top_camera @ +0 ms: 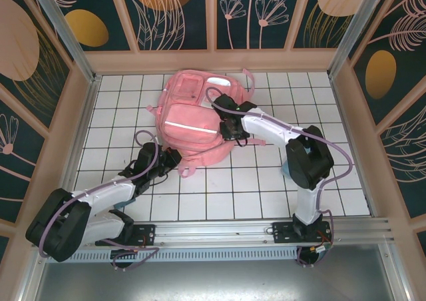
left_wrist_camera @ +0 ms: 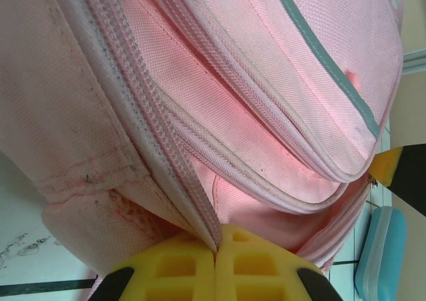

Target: Pack books, pencil case, and school supplies into a backpack

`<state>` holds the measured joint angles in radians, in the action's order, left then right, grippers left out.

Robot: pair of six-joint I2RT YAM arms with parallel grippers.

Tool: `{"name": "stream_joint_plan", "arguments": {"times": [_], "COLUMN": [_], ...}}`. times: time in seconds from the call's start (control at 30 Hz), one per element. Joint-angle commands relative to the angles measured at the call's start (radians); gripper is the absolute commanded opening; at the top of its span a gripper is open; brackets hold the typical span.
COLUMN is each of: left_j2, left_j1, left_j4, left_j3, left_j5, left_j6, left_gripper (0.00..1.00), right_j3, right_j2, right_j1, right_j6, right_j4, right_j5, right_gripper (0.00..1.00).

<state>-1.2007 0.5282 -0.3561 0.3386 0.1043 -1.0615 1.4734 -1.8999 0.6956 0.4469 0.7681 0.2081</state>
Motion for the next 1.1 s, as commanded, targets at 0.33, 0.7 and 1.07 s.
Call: {"name": "stream_joint_plan", "arguments": {"times": [0.33, 0.7, 1.07], "left_j2": [-0.036, -0.035, -0.039], "left_j1": [-0.005, -0.005, -0.004], "left_j4": [-0.027, 0.009, 0.025], "left_j3": [-0.006, 0.001, 0.013], "left_j5": [0.019, -0.004, -0.008], "left_j6": [0.026, 0.020, 0.029], "left_gripper": [0.00, 0.00, 0.00], "right_j3": [-0.035, -0.079, -0.318], "right_j2": [0.008, 0.059, 0.319], "right_j1": [-0.003, -0.050, -0.112], "right_j6": [0.049, 0.095, -0.225], "right_j4": [0.017, -0.002, -0.228], "right_j5": [0.067, 0.195, -0.215], "right_gripper": [0.05, 0.00, 0.51]}}
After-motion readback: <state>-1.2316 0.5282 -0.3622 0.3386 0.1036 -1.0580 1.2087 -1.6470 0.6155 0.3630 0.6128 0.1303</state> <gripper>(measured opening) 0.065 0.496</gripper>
